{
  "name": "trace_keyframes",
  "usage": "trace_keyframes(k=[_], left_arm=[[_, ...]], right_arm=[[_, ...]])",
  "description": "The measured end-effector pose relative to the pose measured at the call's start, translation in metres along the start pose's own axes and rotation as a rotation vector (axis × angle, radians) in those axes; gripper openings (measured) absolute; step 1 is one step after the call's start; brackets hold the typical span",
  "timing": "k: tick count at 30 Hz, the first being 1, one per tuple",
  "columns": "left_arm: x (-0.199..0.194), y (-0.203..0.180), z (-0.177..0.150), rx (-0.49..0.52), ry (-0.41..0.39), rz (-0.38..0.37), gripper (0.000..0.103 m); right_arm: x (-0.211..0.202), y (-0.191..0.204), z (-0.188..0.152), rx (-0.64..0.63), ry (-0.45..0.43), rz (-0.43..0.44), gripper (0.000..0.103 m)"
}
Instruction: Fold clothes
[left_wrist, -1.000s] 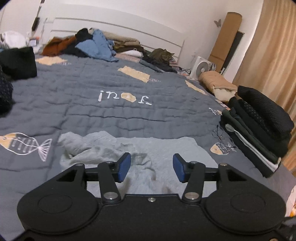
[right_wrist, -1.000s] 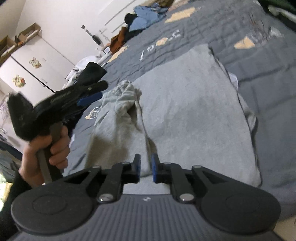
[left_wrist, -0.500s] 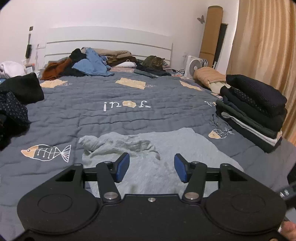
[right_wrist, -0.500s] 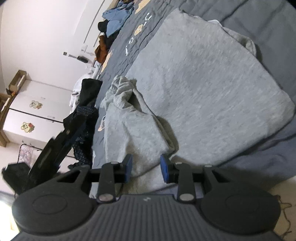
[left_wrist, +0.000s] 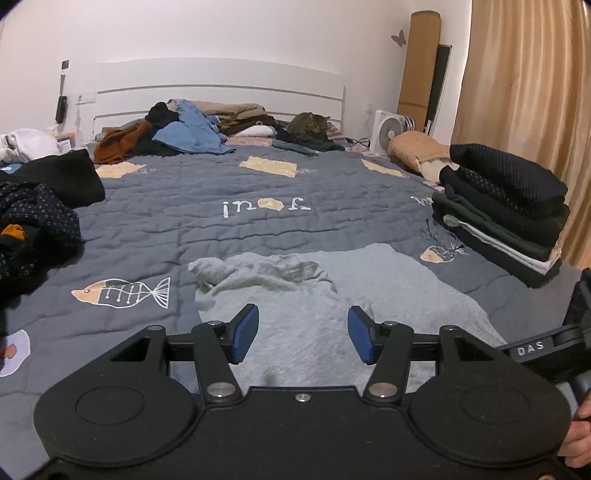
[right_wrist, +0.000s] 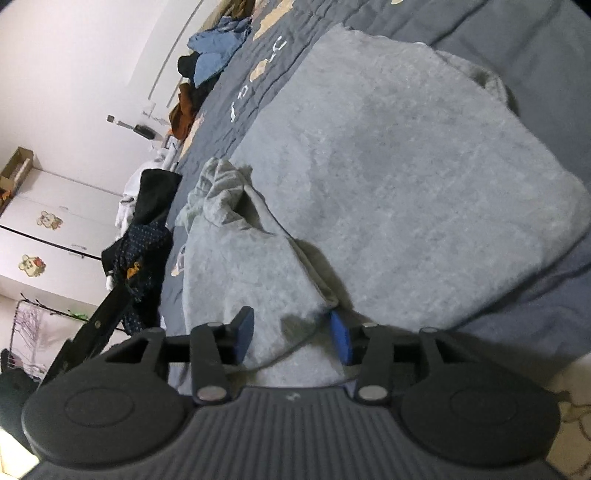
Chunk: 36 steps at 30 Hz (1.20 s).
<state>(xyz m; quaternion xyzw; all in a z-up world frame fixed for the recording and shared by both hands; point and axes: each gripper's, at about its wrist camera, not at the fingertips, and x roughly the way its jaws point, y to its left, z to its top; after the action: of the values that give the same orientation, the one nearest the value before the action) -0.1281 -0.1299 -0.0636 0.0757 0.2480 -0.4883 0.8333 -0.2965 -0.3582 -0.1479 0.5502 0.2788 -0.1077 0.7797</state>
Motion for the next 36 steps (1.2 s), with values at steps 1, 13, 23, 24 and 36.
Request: trace_keyframes(k=[1, 13, 23, 24, 36], left_arm=[[-0.002, 0.001, -0.001, -0.001, -0.003, 0.001, 0.053], [-0.012, -0.011, -0.025, 0.123, 0.055, -0.007, 0.053], [-0.010, -0.019, -0.039, 0.193, 0.098, -0.017, 0.053], [-0.009, -0.020, -0.040, 0.202, 0.107, -0.019, 0.053], [-0.005, -0.053, -0.065, 0.464, 0.158, -0.056, 0.063]], right_arm=[[0.002, -0.001, 0.000, 0.008, -0.006, 0.006, 0.048], [0.001, 0.017, 0.002, 0.025, -0.119, 0.120, 0.053], [0.016, 0.015, -0.002, 0.027, -0.050, -0.017, 0.053], [0.017, 0.016, -0.002, 0.022, -0.052, -0.019, 0.054], [0.019, 0.025, -0.005, -0.017, -0.106, 0.056, 0.011]])
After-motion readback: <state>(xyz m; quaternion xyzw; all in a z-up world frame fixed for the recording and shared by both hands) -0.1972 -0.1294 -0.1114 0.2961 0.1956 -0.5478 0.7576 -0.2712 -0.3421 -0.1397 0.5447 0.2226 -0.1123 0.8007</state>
